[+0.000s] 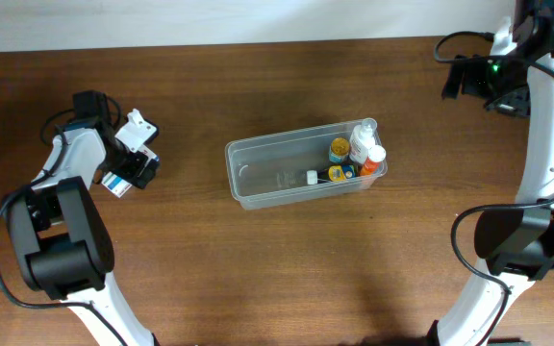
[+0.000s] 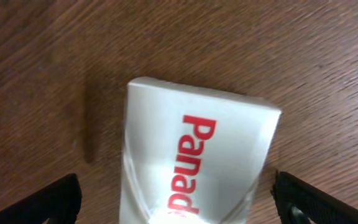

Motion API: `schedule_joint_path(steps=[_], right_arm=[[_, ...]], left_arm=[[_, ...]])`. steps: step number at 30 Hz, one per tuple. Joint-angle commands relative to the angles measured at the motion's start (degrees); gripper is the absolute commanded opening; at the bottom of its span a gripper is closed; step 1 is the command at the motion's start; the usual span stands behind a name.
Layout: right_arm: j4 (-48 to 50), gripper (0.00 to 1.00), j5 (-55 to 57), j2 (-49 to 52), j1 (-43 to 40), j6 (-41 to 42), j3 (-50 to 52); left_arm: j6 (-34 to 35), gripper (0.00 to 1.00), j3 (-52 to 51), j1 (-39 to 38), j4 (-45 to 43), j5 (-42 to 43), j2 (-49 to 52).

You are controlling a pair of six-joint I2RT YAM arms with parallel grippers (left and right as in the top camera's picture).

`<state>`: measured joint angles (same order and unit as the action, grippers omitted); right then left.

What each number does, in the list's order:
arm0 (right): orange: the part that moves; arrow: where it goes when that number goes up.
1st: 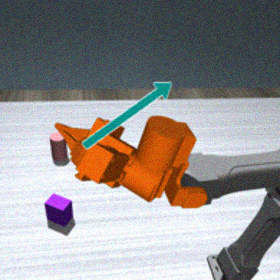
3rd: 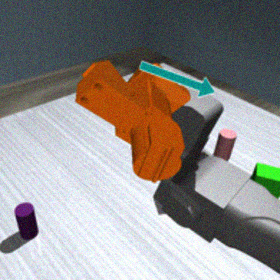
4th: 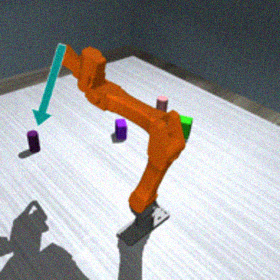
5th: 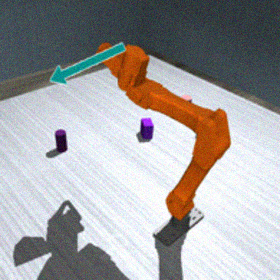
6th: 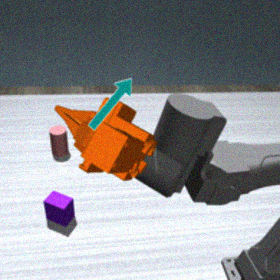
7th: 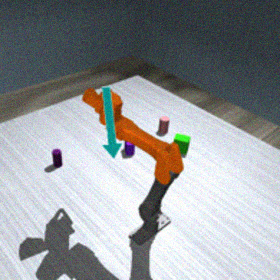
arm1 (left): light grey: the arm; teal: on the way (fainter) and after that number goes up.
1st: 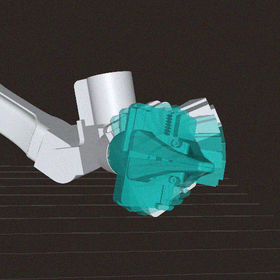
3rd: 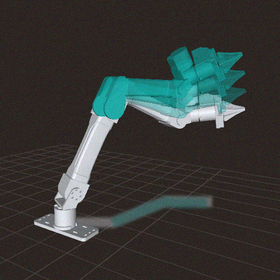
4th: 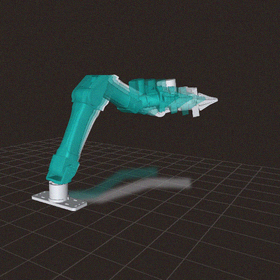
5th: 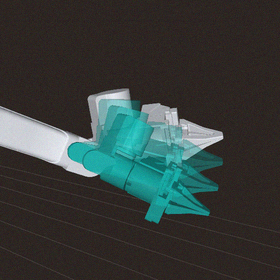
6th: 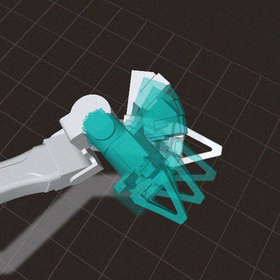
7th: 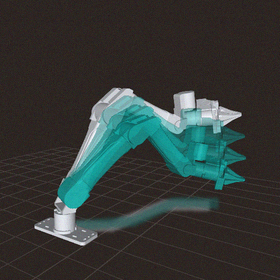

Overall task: Pack container
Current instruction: 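Lower the left gripper onto the white Panadol box and grasp it, then lift the Panadol box and carry it over the container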

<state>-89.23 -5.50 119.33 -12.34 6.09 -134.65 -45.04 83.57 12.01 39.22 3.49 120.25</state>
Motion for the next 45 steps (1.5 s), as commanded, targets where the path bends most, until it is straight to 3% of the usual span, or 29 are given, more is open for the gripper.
schedule_joint_path(steps=[1, 7, 11, 14, 21, 28, 33, 45], right_arm=[[0.13, 0.98, -0.28, -1.60, -0.11, 0.42, -0.98], [0.13, 0.98, -0.28, -1.60, -0.11, 0.42, -0.98], [0.13, 0.98, -0.28, -1.60, -0.11, 0.42, -0.98], [0.13, 0.98, -0.28, -1.60, -0.11, 0.42, -0.98], [0.13, 0.98, -0.28, -1.60, -0.11, 0.42, -0.98], [0.13, 0.98, -0.28, -1.60, -0.11, 0.42, -0.98], [0.13, 0.98, -0.28, -1.60, -0.11, 0.42, -0.98], [0.13, 0.98, -0.28, -1.60, -0.11, 0.39, -0.98]], left_arm=[[4.17, 0.99, -0.39, -0.28, 0.26, 1.75, 1.90], [6.03, 0.96, -0.39, -0.28, 0.87, 5.18, 1.90], [6.03, 0.75, -0.39, -0.26, 0.90, 5.11, 1.90], [6.03, 0.68, -0.39, -0.24, 0.90, 4.52, 1.90], [6.05, 0.44, -0.39, -0.24, 0.90, 0.55, 1.90], [6.29, 0.43, 0.07, -0.28, 0.66, 0.52, 1.88], [10.21, 0.43, 3.39, -0.72, 1.14, 0.57, 1.88], [11.23, 0.44, 22.51, -9.75, 11.50, 0.59, 1.88]])
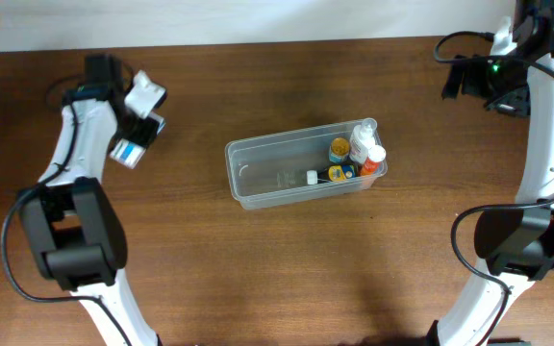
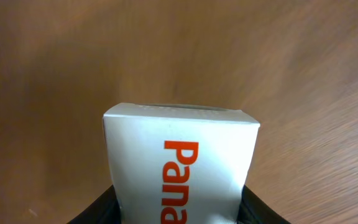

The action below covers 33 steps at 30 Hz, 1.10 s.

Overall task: Pack container
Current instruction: 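Lift the Panadol box and carry it over the container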

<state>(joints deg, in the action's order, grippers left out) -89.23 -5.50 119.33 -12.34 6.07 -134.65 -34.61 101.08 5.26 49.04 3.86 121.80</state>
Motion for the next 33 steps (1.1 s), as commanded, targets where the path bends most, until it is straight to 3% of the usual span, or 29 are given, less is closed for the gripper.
schedule_joint_path(steps=[1, 15, 24, 33], right_arm=[[0.13, 0.98, -0.26, -1.60, -0.11, 0.44, -0.98], [0.13, 0.99, -0.28, -1.60, -0.11, 0.44, -0.98], [0.13, 0.98, -0.26, -1.60, -0.11, 0.44, -0.98], [0.13, 0.98, -0.28, -1.60, -0.11, 0.44, -0.98]], left_arm=[[0.81, 0.44, 6.49, -3.96, 2.58, 0.22, 0.33], [0.76, 0.45, 20.46, -18.75, 14.64, 0.22, 0.22], [0.74, 0.51, 21.09, -28.37, 20.26, 0.87, 0.22], [0.76, 0.50, 21.05, -36.79, 22.88, 1.05, 0.24]])
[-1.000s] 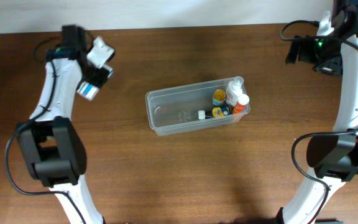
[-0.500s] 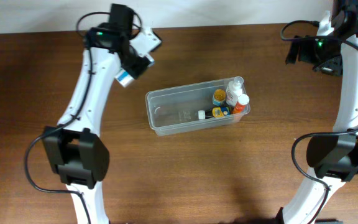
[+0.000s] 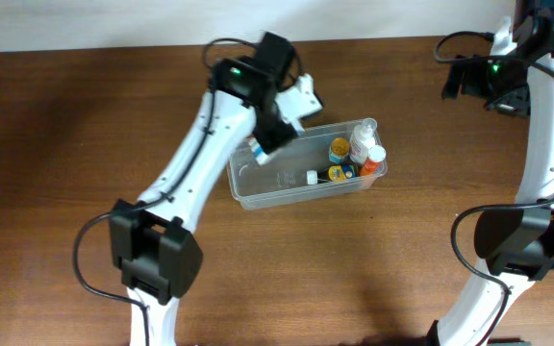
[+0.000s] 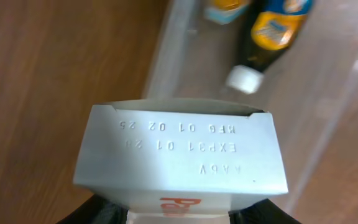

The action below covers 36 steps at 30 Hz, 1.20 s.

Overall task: Pack container
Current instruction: 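Lift the Panadol box and carry it over the container, then lower the Panadol box into the container's left half and release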

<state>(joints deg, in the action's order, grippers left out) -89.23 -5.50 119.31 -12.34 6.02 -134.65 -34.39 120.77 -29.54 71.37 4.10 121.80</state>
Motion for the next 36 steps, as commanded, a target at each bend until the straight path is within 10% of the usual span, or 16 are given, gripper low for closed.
schedule_joint_path(steps=[1, 36], right_arm=[[0.13, 0.98, -0.26, -1.57, -0.11, 0.48, -0.98], [0.13, 0.98, -0.26, -1.57, -0.11, 0.48, -0.98]], left_arm=[[0.52, 0.50, 1.36, -2.62, 0.74, 0.81, 0.24], [1.36, 0.67, -1.57, 0.20, 0.26, -1.55, 4.31]])
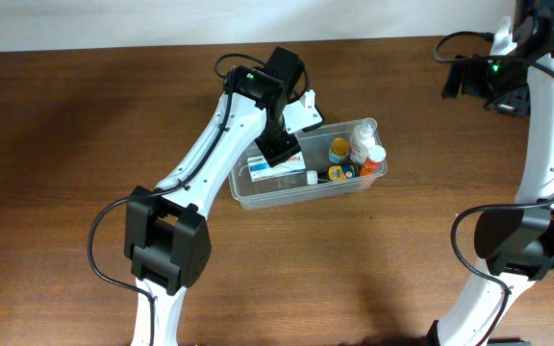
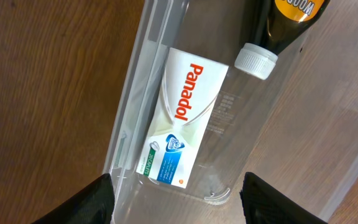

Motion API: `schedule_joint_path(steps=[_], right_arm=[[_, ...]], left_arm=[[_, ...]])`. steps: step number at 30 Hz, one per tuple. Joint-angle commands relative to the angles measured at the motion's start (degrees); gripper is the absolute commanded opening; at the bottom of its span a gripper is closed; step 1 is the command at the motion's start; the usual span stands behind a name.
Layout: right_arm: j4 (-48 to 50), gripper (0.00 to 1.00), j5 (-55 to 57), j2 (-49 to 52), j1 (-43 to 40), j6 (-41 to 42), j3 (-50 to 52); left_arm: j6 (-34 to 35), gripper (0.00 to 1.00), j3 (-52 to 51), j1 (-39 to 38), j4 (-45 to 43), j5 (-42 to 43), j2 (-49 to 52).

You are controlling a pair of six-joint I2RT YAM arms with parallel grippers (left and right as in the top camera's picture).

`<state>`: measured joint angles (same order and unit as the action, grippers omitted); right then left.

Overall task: Pack container
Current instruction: 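Lower the Panadol box into the container's left half and release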

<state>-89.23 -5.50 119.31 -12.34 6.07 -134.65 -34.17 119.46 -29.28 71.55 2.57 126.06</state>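
A clear plastic container (image 1: 243,194) sits mid-table. The white Panadol box (image 1: 277,166) (image 2: 185,118) lies flat inside it, along its left half. At its right end are several bottles (image 1: 359,152); a dark bottle with a white cap (image 2: 266,43) lies beside the box. My left gripper (image 1: 279,146) (image 2: 178,208) hovers open above the box, nothing between its fingers (image 2: 95,202). The right arm (image 1: 493,77) is at the far right; its gripper is not visible.
Bare wooden table (image 1: 113,240) surrounds the container on all sides. The left arm (image 1: 210,144) stretches over the table from the lower left to the container. The right arm's base (image 1: 513,245) stands at the right edge.
The left gripper, then shut on the Panadol box just over the container's left end, is now open. The box lies flat in the container.
The left gripper was open around the Panadol box on the table at the far left. Then it held the box raised there. Then it held it over the container's left end. Now the box lies inside and the gripper is open.
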Motion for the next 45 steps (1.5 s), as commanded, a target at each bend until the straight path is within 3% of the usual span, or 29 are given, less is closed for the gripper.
schedule_joint_path(steps=[1, 3, 4, 5, 11, 17, 25, 31, 38, 45], right_arm=[[0.13, 0.98, -0.26, -1.57, -0.11, 0.44, -0.98], [0.13, 0.98, -0.28, -1.57, -0.11, 0.44, -0.98], [0.13, 0.98, -0.28, -1.57, -0.11, 0.44, -0.98], [0.13, 0.98, -0.28, -1.57, -0.11, 0.44, -0.98], [0.13, 0.98, -0.28, -1.57, -0.11, 0.42, -0.98], [0.13, 0.98, -0.28, -1.57, -0.11, 0.44, -0.98], [0.13, 0.98, -0.28, -1.57, -0.11, 0.44, -0.98], [0.13, 0.98, -0.28, -1.57, -0.11, 0.44, -0.98], [0.13, 0.98, -0.28, -1.57, -0.11, 0.44, -0.98], [0.13, 0.98, -0.28, -1.57, -0.11, 0.42, -0.98]], left_arm=[[2.12, 0.69, -0.15, -0.07, 0.26, -0.02, -0.07], [3.78, 0.74, 0.90, -0.07, 1.53, -0.04, -0.20], [4.33, 0.83, 1.81, -0.07, 2.47, -0.07, -0.20], [4.98, 0.99, 3.02, -0.07, 3.63, -0.07, -0.31], [11.61, 0.99, 10.82, 0.90, 10.23, -0.04, -4.15], [17.22, 0.99, 11.85, 3.41, 12.11, 0.02, -13.81], [17.86, 0.99, 11.85, 3.67, 13.60, -0.09, -19.76], [17.88, 0.99, 11.82, 3.69, 25.27, -3.91, -19.89], [17.31, 0.99, 8.63, 4.85, 21.86, -5.42, -21.09], [14.56, 0.99, -8.22, 7.13, 2.29, -5.38, -31.71]])
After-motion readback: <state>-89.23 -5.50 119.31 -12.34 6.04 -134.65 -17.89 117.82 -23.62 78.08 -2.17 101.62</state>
